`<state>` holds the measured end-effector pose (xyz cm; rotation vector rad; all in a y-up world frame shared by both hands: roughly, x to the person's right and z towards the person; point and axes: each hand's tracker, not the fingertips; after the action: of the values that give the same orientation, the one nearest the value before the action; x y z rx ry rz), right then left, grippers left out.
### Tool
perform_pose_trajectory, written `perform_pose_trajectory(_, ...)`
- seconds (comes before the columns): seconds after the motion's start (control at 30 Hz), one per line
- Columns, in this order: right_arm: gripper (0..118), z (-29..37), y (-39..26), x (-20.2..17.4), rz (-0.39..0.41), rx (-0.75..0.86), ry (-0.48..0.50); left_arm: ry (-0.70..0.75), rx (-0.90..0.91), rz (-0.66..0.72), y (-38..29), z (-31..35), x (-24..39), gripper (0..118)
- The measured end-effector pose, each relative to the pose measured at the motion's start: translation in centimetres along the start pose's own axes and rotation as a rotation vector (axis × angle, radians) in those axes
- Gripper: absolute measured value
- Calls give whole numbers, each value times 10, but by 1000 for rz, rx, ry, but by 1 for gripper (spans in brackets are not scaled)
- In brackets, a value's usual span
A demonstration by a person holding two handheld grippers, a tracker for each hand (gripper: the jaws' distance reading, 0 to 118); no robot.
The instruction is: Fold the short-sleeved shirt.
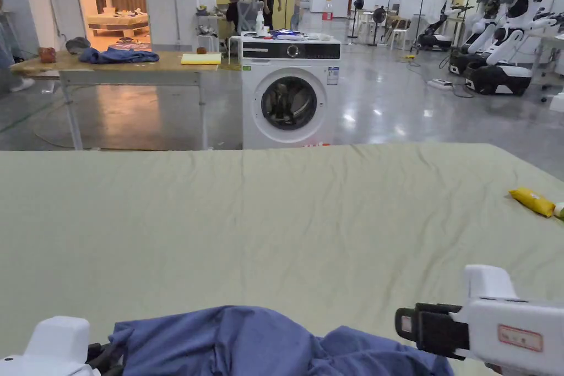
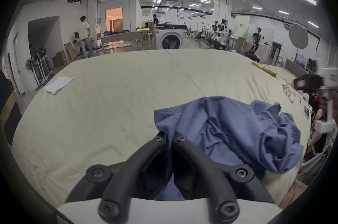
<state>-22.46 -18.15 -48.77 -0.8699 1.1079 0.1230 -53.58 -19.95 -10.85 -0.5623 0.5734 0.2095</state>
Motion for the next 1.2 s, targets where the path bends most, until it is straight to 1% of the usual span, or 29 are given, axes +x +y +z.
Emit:
perform_pose_trajectory(0.03, 85, -16, 12, 8, 31, -68, -63, 3, 1, 0, 1, 2, 1, 0)
perform_pose_trajectory(0.07, 116, -38, 23, 16, 59, -143, -110, 13, 0, 6, 2, 4, 1, 0)
perform_pose_trajectory(0.1, 114, -49, 28, 11, 137, -176, -143, 14, -5, 20, 4, 5, -2, 0)
perform_pose_trajectory(0.13, 109, -54, 39, -6, 138, -155, -139, 2, -1, 47, 4, 7, -5, 0)
perform_pose_trajectory(0.17, 110, -71, 55, -14, 126, -161, -179, -5, 5, 71, 4, 7, -6, 0)
perform_pose_trajectory(0.2, 110, -87, 68, -21, 111, -206, -225, -6, -1, 77, 4, 7, -8, 0)
perform_pose_trajectory(0.23, 109, -96, 38, 6, 72, -290, -212, -3, -5, 79, 4, 6, -9, 0)
perform_pose_trajectory(0.27, 106, -109, 35, 11, 73, -342, -227, 3, -14, 79, 3, 5, -10, 0)
perform_pose_trajectory(0.3, 97, -119, 35, 11, 76, -405, -252, 14, -21, 74, 1, 3, -10, 0)
perform_pose_trajectory(0.33, 93, -128, 33, 10, 77, -485, -282, 22, -31, 65, 0, 2, -11, 0)
perform_pose_trajectory(0.37, 90, -134, 26, 12, 93, -515, -293, 29, -39, 58, -1, 2, -12, 0)
perform_pose_trajectory(0.4, 75, -133, 26, 6, 135, -443, -295, 38, -44, 53, -2, 2, -13, 0)
perform_pose_trajectory(0.43, 68, -130, 27, -1, 166, -444, -264, 47, -47, 53, -3, 2, -14, 0)
perform_pose_trajectory(0.47, 68, -125, 27, -7, 197, -427, -214, 54, -46, 58, -3, 4, -16, 0)
perform_pose_trajectory(0.5, 43, -117, 28, -15, 237, -403, -210, 55, -43, 69, -2, 7, -19, 0)
perform_pose_trajectory(0.53, 7, -110, 26, -20, 258, -379, -147, 54, -44, 81, -1, 9, -21, 0)
perform_pose_trajectory(0.57, 7, -98, 23, -25, 251, -343, -135, 58, -42, 90, 0, 12, -22, 0)
perform_pose_trajectory(0.63, 7, -74, 24, -28, 208, -252, -126, 76, -19, 94, 5, 22, -23, 0)
perform_pose_trajectory(0.67, 7, -56, 24, -30, 196, -182, -118, 81, -4, 94, 9, 29, -24, 0)
perform_pose_trajectory(0.73, 7, -16, 24, -36, 205, -56, -121, 84, 38, 98, 21, 47, -22, 0)
perform_pose_trajectory(0.87, 7, 61, 41, -43, 194, 125, -122, 91, 124, 84, 54, 88, -19, 0)
perform_pose_trajectory(0.9, 7, 79, 51, -45, 200, 168, -130, 89, 150, 83, 64, 99, -19, 0)
perform_pose_trajectory(1.0, 7, 137, 72, -52, 180, 258, -149, 94, 213, 75, 93, 130, -15, 0)
perform_pose_trajectory(1.03, 7, 153, 82, -60, 192, 288, -156, 92, 232, 70, 103, 140, -13, 0)
perform_pose_trajectory(1.1, 7, 184, 98, -71, 243, 339, -160, 78, 272, 62, 121, 156, -9, 0)
perform_pose_trajectory(1.13, 7, 196, 106, -77, 261, 361, -183, 78, 291, 61, 130, 163, -6, 0)
perform_pose_trajectory(1.2, 7, 219, 127, -89, 270, 402, -241, 76, 321, 58, 153, 176, -1, 0)
